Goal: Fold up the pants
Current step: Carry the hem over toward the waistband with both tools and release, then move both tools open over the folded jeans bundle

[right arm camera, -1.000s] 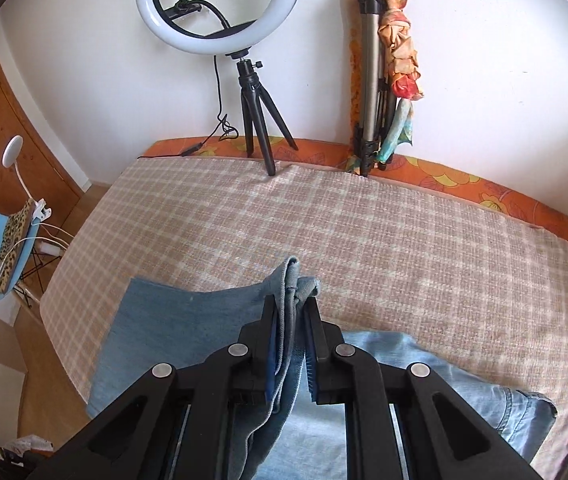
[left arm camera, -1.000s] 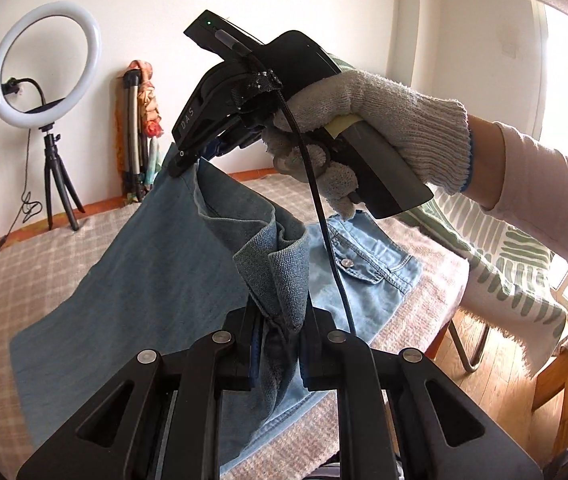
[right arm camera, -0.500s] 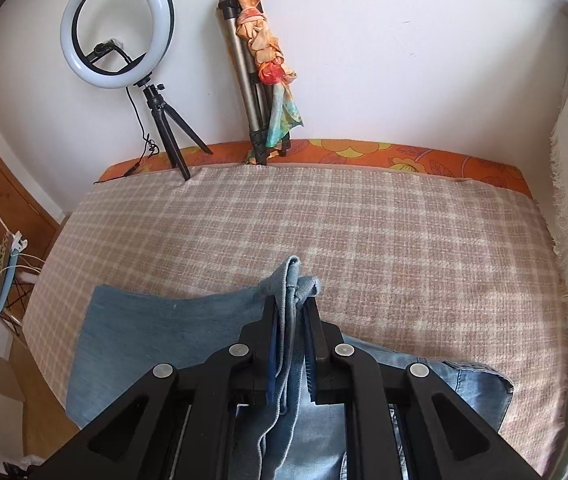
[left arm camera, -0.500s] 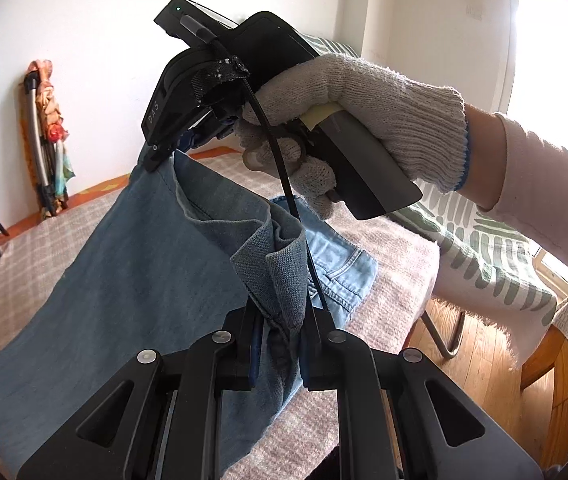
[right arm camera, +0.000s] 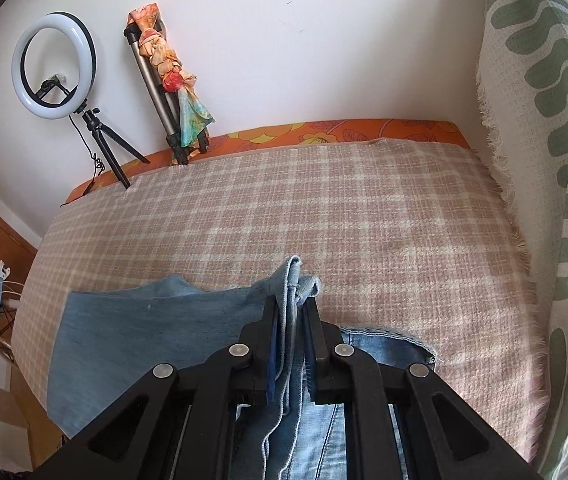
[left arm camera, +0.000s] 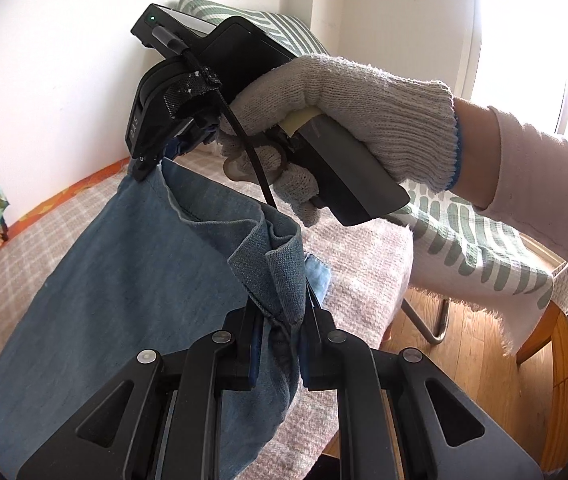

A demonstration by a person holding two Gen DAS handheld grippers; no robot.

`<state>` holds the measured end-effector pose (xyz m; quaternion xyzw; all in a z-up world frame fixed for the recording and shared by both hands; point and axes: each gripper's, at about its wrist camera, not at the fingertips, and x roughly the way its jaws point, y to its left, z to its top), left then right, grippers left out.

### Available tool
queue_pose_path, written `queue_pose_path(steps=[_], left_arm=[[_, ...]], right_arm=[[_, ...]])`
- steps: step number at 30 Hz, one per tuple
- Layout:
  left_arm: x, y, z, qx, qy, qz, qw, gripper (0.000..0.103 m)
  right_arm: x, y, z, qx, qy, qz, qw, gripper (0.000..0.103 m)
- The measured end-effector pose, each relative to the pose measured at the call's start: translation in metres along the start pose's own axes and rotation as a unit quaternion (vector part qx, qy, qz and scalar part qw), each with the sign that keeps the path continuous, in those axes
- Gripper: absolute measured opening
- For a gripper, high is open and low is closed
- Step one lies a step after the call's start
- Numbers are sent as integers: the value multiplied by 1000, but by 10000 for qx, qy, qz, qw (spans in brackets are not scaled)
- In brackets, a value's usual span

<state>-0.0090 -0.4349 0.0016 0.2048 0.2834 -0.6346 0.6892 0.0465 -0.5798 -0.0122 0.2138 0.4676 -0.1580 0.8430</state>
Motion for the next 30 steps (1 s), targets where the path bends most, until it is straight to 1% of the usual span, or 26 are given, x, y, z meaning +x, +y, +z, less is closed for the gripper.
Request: queue_pose_path(steps=[6, 10, 14, 16, 17, 18, 19, 21, 23, 26, 30], left_arm=[[28, -8, -2, 92, 219, -107, 9997, 13], [44, -9, -5, 156, 396, -104, 9990, 13], [53, -8, -8, 79, 551, -179, 9983, 13], [54, -13, -9, 136, 586, -242, 9979, 21], [54, -16, -9, 179, 581, -285, 9977, 22], [52, -18, -9, 222, 569, -338, 9976, 22], [50, -20, -9, 264, 576, -398, 9972, 22], [46, -22, -10, 298, 571, -446, 9969, 25], [39, -21, -9, 260, 546, -462, 9971, 25], [22, -14, -5, 171, 448, -420, 9980, 25], [-13, 6, 4, -86, 219, -207, 9995, 25]], right_arm=[[16, -27, -11, 141, 64, 51, 9999, 9], [31, -37, -16, 154, 117, 96, 9998, 9], [46, -44, -23, 183, 193, 109, 9996, 9], [51, -46, -25, 157, 205, 106, 9996, 11], [52, -46, -25, 135, 194, 66, 9997, 13], [52, -46, -25, 115, 188, -15, 9998, 16], [52, -46, -25, 89, 177, -99, 9998, 26], [47, -46, -24, 86, 99, -427, 9990, 39], [37, -48, -23, 120, 18, -509, 9986, 39], [16, -49, -24, 232, -172, -428, 9987, 39], [-13, -41, -29, 276, -357, -335, 9984, 40]])
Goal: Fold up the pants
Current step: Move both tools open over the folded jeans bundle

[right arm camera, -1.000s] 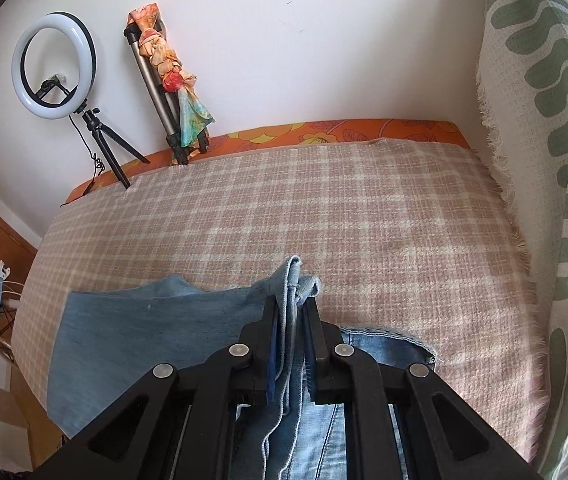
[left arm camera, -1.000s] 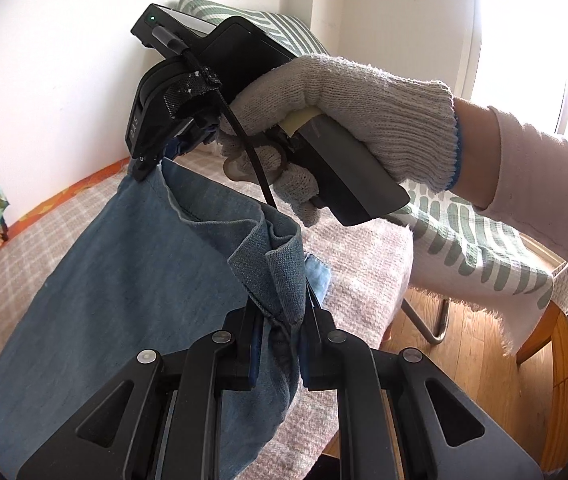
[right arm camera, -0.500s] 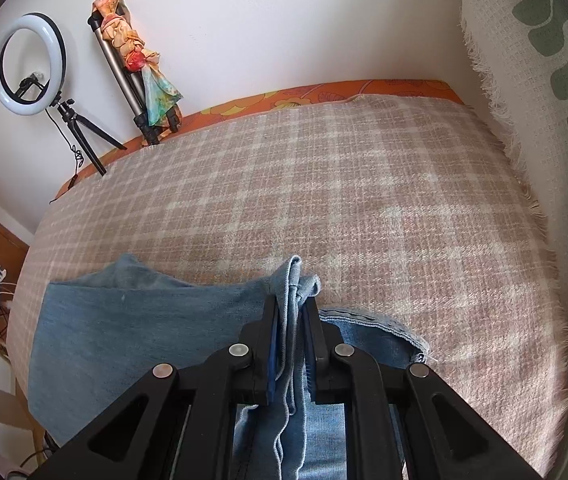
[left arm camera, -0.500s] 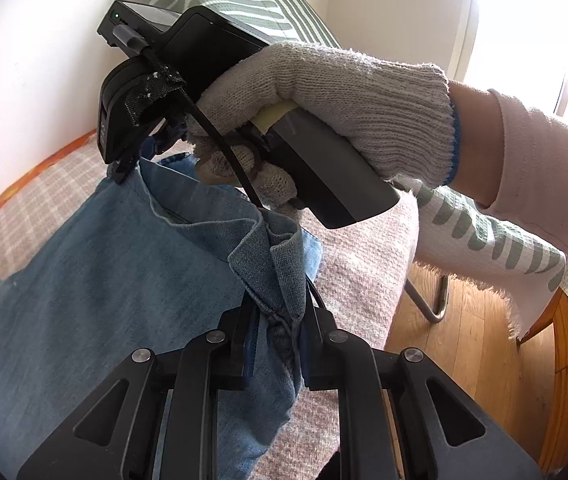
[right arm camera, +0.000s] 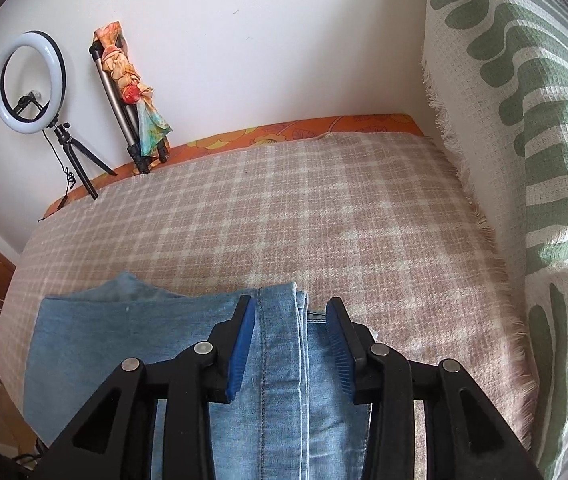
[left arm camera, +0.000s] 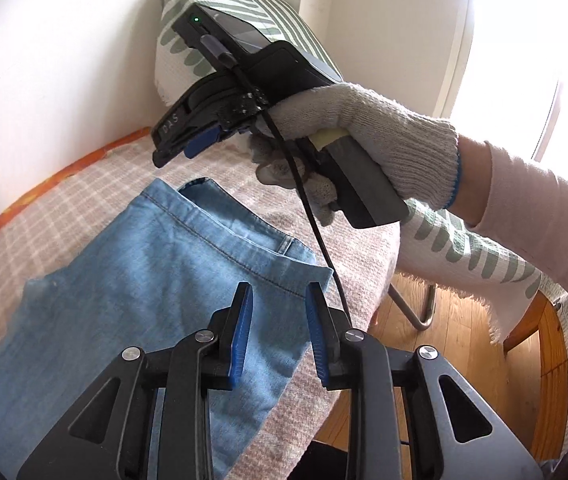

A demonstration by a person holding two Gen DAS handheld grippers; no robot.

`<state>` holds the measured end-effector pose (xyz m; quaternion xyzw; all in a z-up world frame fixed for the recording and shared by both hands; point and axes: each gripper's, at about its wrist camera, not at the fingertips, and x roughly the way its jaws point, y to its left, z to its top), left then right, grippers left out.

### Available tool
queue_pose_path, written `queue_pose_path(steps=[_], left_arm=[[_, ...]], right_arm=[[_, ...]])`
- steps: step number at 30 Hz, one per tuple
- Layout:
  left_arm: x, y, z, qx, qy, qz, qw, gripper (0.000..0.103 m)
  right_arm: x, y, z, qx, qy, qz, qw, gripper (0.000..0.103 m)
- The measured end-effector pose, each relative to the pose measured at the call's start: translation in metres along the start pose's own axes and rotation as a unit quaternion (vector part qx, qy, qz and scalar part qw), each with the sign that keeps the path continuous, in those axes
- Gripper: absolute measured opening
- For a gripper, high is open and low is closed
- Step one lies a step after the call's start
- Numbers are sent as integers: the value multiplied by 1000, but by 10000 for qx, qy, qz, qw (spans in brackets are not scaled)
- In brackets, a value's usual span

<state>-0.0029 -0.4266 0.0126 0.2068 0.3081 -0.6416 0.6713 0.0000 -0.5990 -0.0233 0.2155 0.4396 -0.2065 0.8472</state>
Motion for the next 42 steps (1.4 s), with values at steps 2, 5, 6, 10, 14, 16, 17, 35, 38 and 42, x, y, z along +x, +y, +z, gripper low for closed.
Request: queue_pose_path(steps=[2, 5, 6, 10, 14, 16, 17, 35, 38, 42], left_arm=[[-23, 10, 3, -69, -146, 158, 9997, 25], [-58, 27, 6, -151, -291, 441, 9985, 25], [-70, 34, 7, -209, -339, 540, 9977, 25], [-117, 66, 13, -517, -560, 956, 9925, 25], [-163, 86, 20, -680, -825, 1355, 9850, 25], [-182, 93, 25, -752, -955, 1472, 9816, 26], [-192, 98, 27, -796, -1008, 1516, 9801, 26], [-214, 173, -120, -2068, -660, 2448, 9449, 35], [-193, 182, -160, -2222, -358, 2553, 9403, 35], [-171, 183, -194, -2329, -199, 2506, 9394, 35]], right_arm=[[-17, 5, -3, 66, -110, 112, 9999, 40], [-45, 18, -6, 37, -298, 199, 9994, 41], [-55, 23, -7, -5, -344, 201, 9992, 45], [-97, 45, -6, -88, -545, 454, 9974, 52], [-138, 75, -1, -258, -783, 637, 9946, 58], [-152, 92, 3, -384, -856, 736, 9929, 61], [-158, 101, 5, -465, -880, 782, 9920, 61], [-63, 266, -26, -1409, -375, 1610, 9761, 62], [-34, 289, -44, -1411, -232, 1751, 9741, 61], [8, 312, -68, -1602, 136, 1739, 9716, 41]])
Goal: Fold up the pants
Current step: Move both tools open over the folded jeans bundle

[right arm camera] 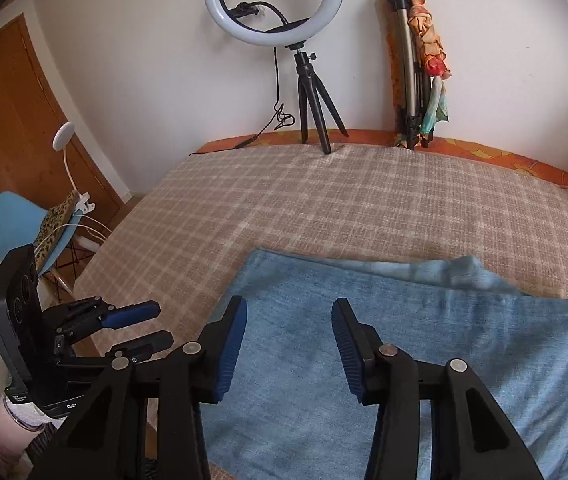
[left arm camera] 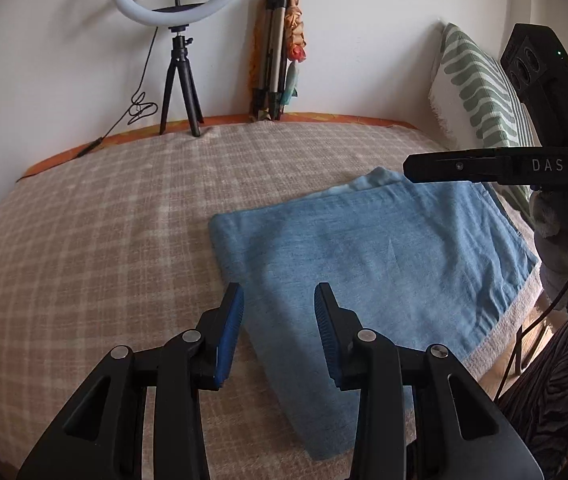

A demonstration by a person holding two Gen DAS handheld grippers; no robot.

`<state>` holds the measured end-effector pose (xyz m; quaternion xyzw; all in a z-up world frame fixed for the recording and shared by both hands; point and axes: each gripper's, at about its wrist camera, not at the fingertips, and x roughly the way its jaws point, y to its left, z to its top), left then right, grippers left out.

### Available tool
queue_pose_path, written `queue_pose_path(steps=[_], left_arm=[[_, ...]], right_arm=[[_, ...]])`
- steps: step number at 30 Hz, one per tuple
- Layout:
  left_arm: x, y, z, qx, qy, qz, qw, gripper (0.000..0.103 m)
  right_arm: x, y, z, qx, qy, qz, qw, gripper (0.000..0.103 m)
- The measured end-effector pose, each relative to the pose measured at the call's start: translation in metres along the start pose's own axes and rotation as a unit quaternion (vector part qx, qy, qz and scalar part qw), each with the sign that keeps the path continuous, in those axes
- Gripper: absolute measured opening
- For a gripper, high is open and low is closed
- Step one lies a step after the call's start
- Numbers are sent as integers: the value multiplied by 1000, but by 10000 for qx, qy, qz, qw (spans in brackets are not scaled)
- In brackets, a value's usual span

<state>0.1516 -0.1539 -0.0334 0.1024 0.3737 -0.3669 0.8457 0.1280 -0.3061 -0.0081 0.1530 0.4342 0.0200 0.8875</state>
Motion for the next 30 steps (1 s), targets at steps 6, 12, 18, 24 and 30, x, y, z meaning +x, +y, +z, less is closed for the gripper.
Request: queue_pose_path(steps=[6, 12, 18, 24, 30], left_arm=[[12, -2, -24, -86, 179, -203, 9996, 35], [17, -3, -45, -38, 366, -177, 9992, 35], [18, 8, -60, -230, 483, -255, 9982, 36], [8, 23, -66, -796, 473, -626, 9937, 35], [6, 27, -71, -1319, 522, -1117, 9836, 35]], right_arm=[[56, 16, -5, -379, 410, 34, 9984, 40], [100, 35, -2, -666, 718, 153, 9951, 34], [145, 53, 3, -782, 1064, 151, 9911, 34], [153, 63, 11, -611, 1164, 86, 9913, 52], [160, 79, 15, -672, 1340, -391, 9879, 53]])
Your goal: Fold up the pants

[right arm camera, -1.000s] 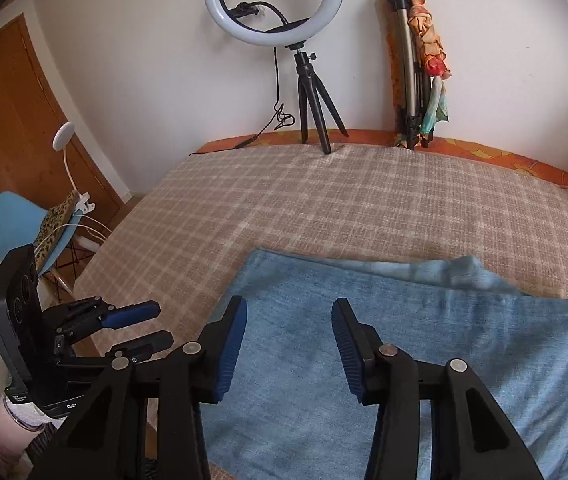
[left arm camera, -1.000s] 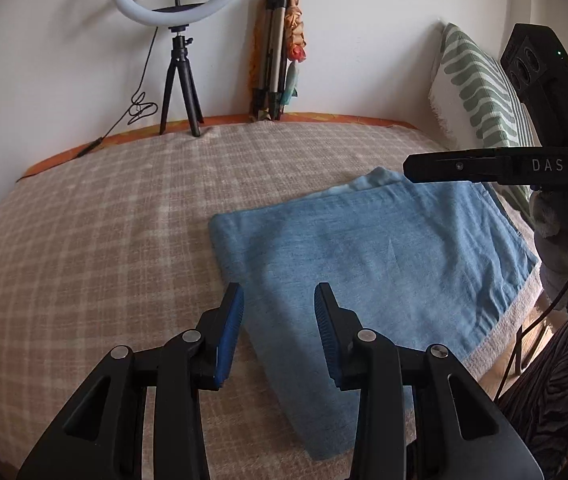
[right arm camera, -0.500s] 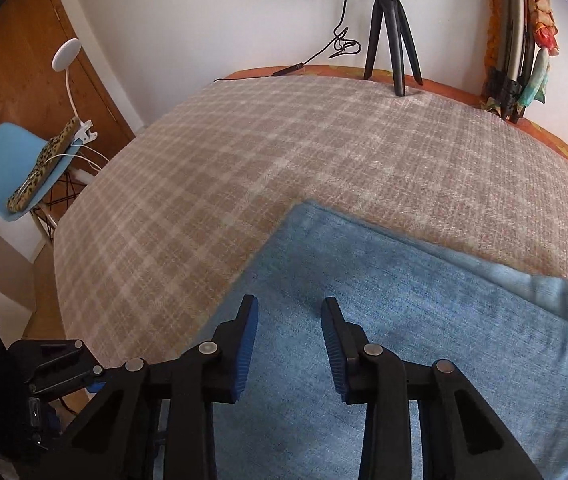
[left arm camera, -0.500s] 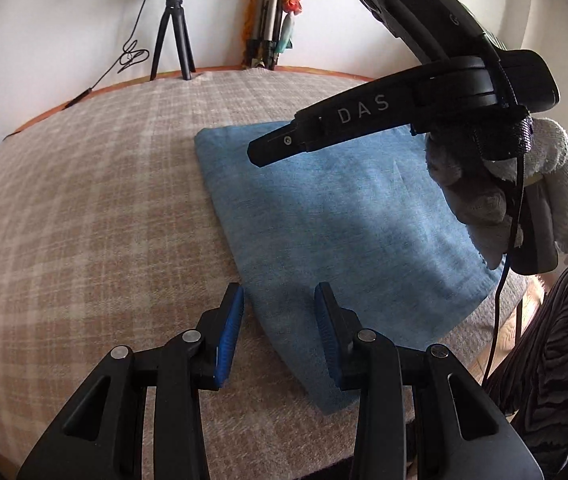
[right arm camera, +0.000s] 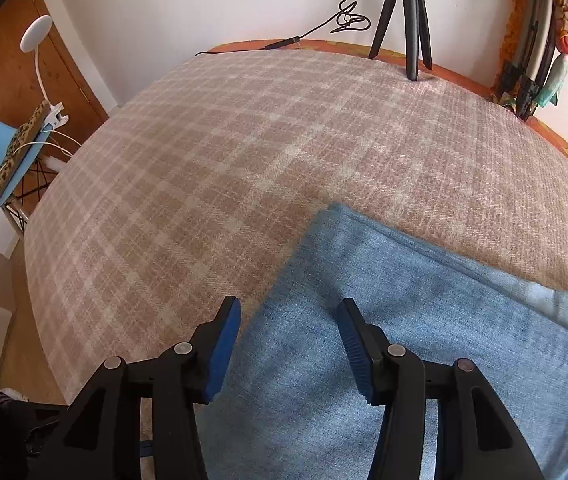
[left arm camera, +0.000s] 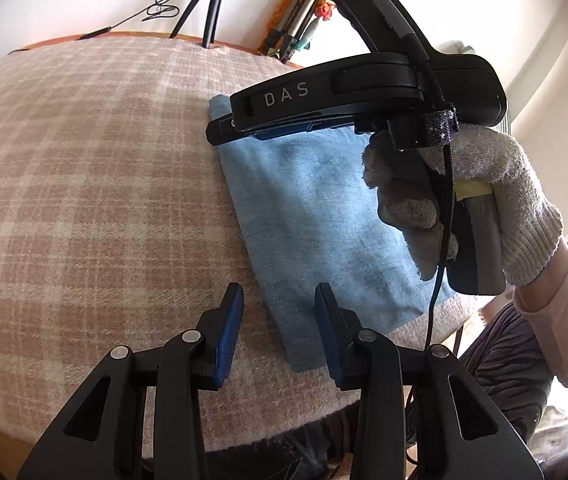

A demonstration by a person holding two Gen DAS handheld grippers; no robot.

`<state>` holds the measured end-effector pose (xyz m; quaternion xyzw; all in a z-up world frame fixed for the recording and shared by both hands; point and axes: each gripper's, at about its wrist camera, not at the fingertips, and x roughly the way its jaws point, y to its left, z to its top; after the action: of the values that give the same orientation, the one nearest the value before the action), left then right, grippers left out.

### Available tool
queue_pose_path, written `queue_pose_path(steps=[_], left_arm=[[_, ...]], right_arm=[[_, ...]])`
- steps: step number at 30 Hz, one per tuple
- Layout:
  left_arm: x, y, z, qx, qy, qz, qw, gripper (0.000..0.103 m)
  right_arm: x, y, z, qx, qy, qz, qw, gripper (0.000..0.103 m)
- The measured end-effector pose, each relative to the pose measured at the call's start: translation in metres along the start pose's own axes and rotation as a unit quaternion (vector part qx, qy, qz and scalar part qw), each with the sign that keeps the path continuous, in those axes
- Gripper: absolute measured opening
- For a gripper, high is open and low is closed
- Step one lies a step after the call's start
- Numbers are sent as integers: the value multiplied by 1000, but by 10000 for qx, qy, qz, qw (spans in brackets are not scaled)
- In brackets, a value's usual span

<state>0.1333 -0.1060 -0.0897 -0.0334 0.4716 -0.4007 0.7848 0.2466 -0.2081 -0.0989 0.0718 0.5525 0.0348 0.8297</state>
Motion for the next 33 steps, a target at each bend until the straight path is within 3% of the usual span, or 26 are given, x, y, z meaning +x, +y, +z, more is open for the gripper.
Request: queue_pose_path(steps=[4, 9, 23, 30, 33], left_arm=[[3, -10, -3, 125, -25, -253, 9996, 35], [2, -17, -8, 149, -141, -286, 9994, 34], [-13, -47, -15, 660, -468, 2, 9967, 32], [-11, -48, -13, 674, -471, 56, 9966, 32], [-12, -52, -13, 678, -478, 85, 9965, 32]], right_arm=[[2, 14, 7, -41, 168, -87, 9998, 53], [14, 20, 5, -98, 312, -405, 9986, 53], [17, 28, -3, -511, 351, -713, 9955, 57], [17, 32, -5, -565, 266, -822, 9947, 53], [16, 32, -6, -593, 207, -868, 9942, 44]])
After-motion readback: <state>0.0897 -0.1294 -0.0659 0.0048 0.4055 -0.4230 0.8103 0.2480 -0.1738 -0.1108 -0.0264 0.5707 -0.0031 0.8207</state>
